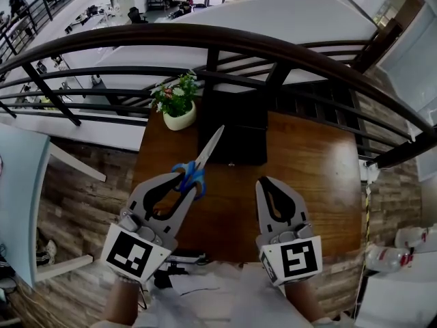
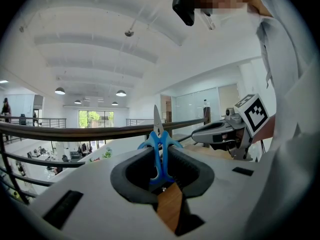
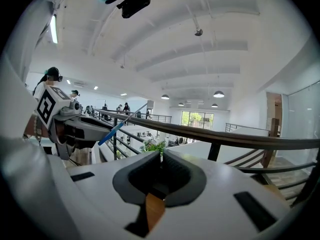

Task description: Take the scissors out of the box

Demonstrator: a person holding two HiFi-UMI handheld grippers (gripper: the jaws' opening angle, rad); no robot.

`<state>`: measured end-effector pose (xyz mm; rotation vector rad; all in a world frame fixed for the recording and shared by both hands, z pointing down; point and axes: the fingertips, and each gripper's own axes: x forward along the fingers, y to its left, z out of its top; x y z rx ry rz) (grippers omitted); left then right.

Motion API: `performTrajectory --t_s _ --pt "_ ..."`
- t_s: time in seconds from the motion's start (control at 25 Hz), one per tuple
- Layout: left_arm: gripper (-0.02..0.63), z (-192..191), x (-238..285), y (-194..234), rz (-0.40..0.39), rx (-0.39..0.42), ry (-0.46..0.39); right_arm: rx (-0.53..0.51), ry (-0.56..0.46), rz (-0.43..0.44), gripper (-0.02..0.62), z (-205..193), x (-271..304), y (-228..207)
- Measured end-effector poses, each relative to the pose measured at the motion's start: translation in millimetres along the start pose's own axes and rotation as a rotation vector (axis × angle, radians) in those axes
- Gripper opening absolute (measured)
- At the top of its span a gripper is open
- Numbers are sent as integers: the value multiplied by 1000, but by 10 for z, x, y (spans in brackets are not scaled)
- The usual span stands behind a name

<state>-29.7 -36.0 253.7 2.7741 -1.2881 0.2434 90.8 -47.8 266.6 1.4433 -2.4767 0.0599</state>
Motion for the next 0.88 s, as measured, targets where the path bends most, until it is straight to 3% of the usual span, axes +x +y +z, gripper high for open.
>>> performTrajectory --t_s 0.88 --pt "98 -74 66 -107 -21 9 19 -21 27 0 49 -97 -6 -21"
